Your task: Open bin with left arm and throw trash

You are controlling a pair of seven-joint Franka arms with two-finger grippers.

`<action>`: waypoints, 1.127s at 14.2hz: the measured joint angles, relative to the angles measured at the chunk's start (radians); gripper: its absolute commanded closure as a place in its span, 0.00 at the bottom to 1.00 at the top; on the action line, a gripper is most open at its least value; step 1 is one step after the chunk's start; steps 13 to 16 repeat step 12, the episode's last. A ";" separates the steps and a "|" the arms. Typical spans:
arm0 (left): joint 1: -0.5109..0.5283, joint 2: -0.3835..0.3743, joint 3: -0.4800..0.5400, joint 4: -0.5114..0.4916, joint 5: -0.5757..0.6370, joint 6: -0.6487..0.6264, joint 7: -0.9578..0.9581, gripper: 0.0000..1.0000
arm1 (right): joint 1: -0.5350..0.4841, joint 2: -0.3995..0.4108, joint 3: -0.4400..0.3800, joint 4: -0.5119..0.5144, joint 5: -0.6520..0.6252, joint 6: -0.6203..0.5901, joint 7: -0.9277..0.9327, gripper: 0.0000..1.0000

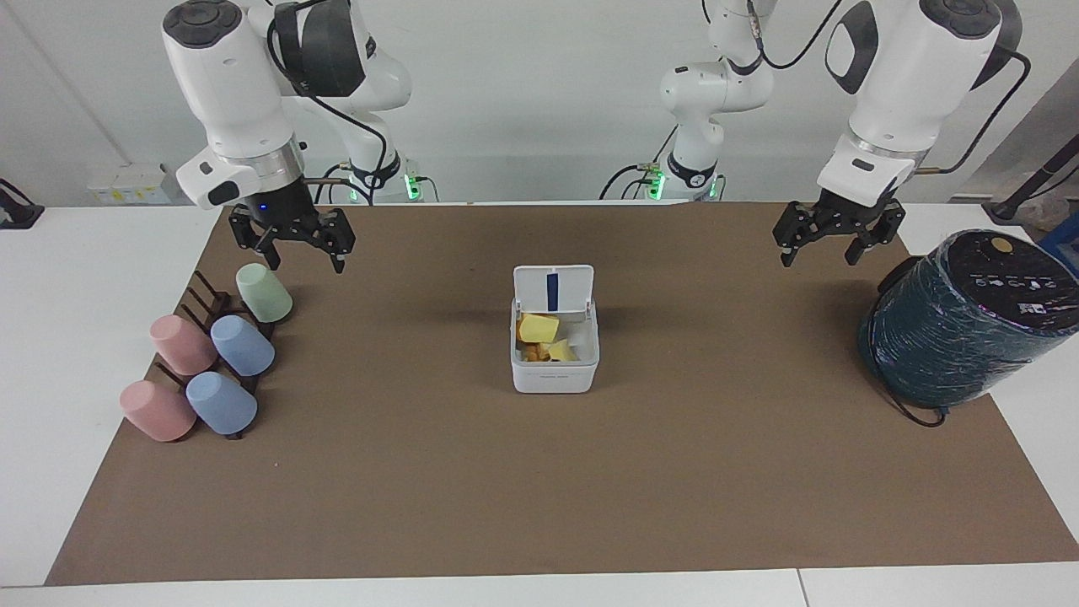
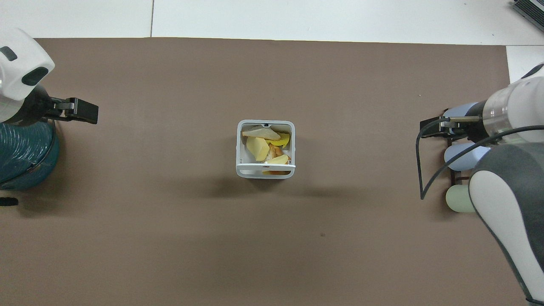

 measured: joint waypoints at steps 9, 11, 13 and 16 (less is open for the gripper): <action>0.000 0.000 0.000 0.000 0.000 0.001 0.001 0.00 | -0.003 -0.001 -0.002 -0.002 0.049 0.000 -0.004 0.00; 0.000 0.000 0.000 0.000 0.000 0.001 0.001 0.00 | -0.006 -0.001 -0.003 -0.002 0.056 0.000 -0.005 0.00; 0.000 0.000 0.000 0.000 0.000 0.001 0.001 0.00 | -0.006 -0.001 -0.003 -0.002 0.056 0.000 -0.005 0.00; 0.000 0.000 0.000 0.000 0.000 0.001 0.001 0.00 | -0.006 -0.001 -0.003 -0.002 0.056 0.000 -0.005 0.00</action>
